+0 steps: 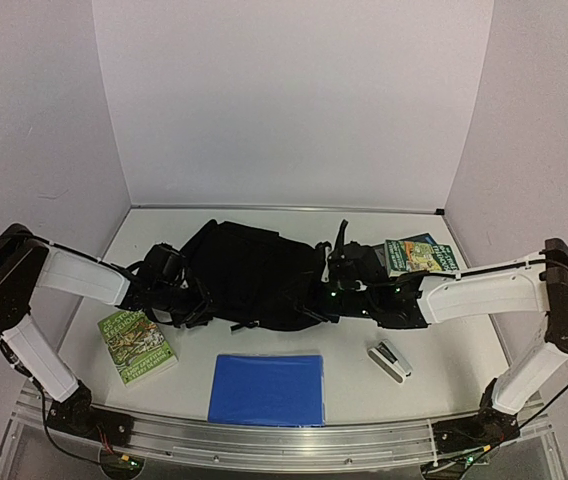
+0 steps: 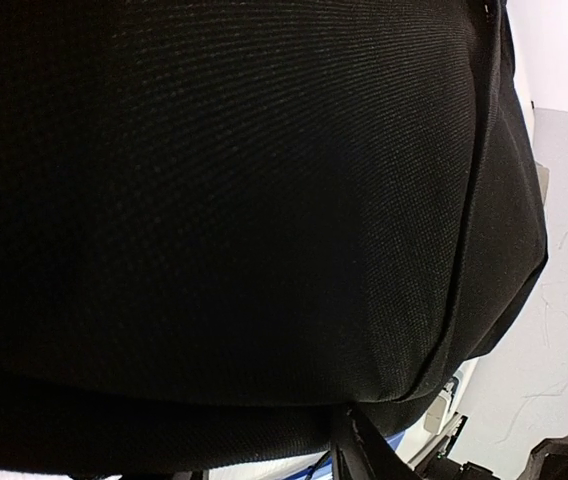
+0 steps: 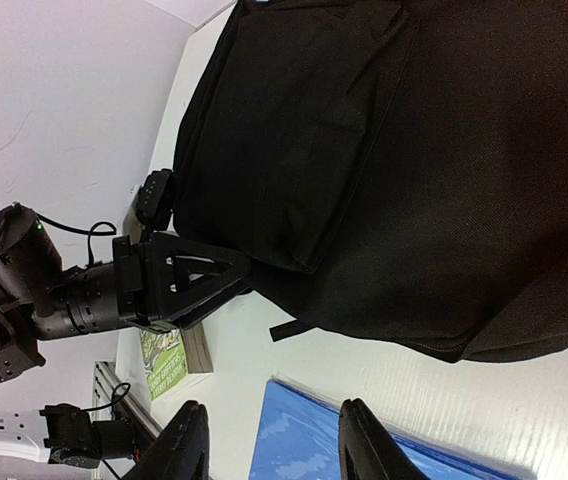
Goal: Pack the student bag
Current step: Unzip the student bag at the center of the board.
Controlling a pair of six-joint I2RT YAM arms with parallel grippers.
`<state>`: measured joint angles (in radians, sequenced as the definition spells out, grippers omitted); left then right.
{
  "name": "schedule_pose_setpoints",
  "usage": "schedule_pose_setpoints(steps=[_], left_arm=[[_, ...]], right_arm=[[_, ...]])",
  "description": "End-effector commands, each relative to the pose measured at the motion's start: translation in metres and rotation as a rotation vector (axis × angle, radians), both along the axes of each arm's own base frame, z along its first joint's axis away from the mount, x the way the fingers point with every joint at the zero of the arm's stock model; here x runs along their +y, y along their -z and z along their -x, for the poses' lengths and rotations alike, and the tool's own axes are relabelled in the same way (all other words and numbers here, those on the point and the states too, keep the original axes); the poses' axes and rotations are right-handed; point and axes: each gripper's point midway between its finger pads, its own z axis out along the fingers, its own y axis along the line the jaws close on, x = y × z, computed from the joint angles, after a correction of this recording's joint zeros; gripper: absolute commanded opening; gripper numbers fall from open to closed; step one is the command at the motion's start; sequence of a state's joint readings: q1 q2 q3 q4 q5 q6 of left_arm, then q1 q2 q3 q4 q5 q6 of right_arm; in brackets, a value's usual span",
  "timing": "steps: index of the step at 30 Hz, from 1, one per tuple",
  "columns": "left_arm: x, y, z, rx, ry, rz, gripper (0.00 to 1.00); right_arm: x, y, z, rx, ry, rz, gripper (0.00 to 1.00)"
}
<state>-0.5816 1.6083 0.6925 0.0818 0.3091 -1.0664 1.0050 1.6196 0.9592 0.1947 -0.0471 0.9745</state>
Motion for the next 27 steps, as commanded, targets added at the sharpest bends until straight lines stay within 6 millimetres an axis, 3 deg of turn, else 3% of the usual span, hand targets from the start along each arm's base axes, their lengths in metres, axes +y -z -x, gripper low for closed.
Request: schedule_pose_setpoints(steps=[1,8,13,20,24,27], left_arm=[[-0.011,-0.026,-0.027,-0.113,-0.013,0.028,0.37],[-0.016,-0.036,-0.033,-0.136,-0.011,0.045,0.21],[-0.023,-0.057,-0.037,-0.172,-0.007,0.100,0.01],[-0.035,-0.112,-0.043,-0.265,0.002,0.224,0.00],[-0.036,-0.130,-0.043,-0.291,0.007,0.246,0.00],[-0.034,-0.137,-0.043,-0.304,0.002,0.249,0.00]], right_arm=[[0.008,-0.013,-0.001,-0.020,-0.004,-0.045,0.45],[0.011,-0.007,0.000,-0.009,-0.013,-0.037,0.44],[0.019,-0.007,0.005,-0.014,-0.028,-0.052,0.44],[0.034,-0.019,0.016,-0.052,-0.056,-0.135,0.43],[0.038,-0.017,0.019,-0.058,-0.045,-0.156,0.42],[0.040,-0.004,0.021,-0.055,-0.034,-0.131,0.40]])
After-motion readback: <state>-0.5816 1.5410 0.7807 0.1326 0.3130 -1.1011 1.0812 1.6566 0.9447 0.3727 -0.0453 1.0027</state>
